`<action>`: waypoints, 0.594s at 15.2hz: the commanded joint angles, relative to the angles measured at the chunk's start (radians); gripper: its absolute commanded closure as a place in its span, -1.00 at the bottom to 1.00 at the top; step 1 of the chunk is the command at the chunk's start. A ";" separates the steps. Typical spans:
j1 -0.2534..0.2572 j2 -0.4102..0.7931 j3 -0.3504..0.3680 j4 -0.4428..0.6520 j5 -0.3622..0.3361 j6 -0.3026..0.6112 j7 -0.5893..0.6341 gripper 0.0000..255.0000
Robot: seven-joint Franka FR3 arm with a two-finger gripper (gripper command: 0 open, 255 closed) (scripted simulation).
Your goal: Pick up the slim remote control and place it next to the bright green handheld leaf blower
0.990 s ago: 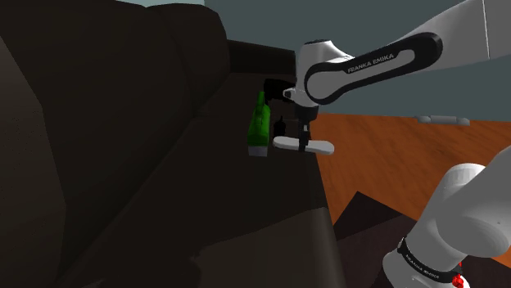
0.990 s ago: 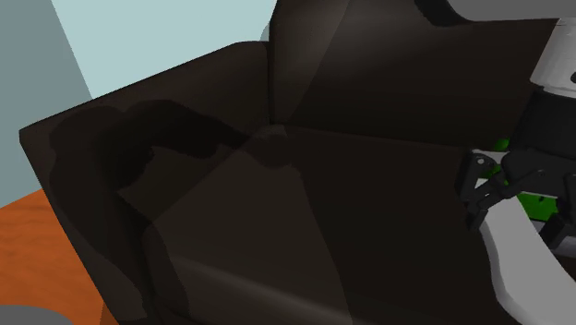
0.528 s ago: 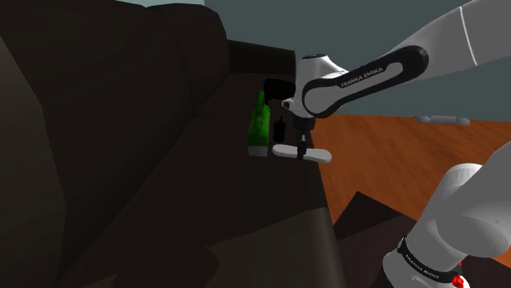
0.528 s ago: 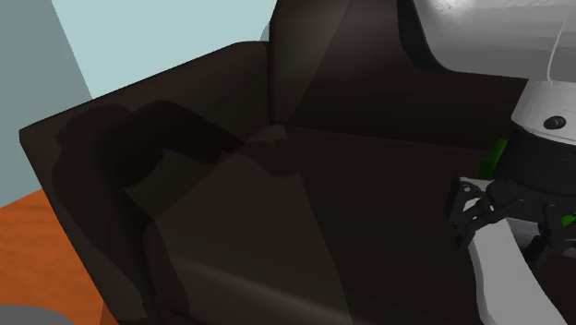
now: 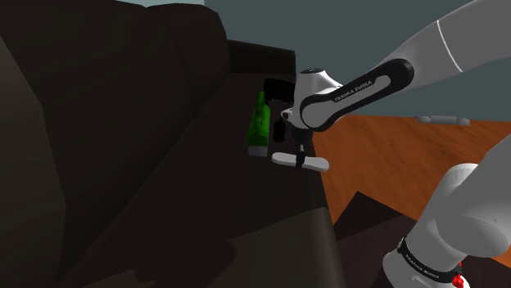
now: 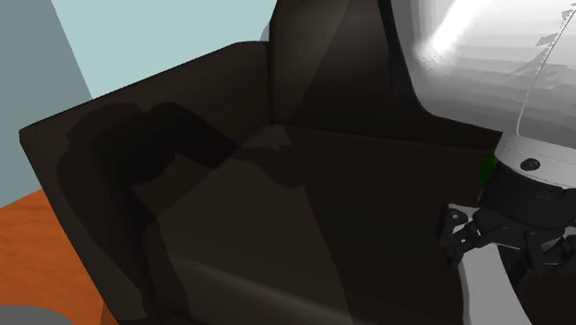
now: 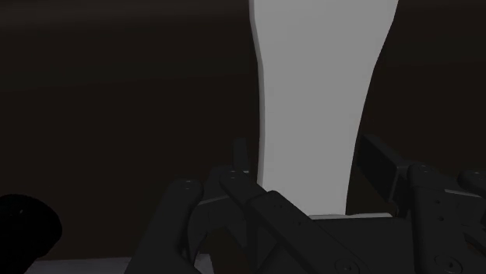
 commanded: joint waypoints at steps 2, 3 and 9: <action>0.001 0.025 0.000 -0.023 0.001 0.050 0.002 1.00; 0.001 0.025 0.000 -0.024 0.000 0.050 0.002 1.00; 0.001 0.025 0.000 -0.023 0.001 0.050 0.002 1.00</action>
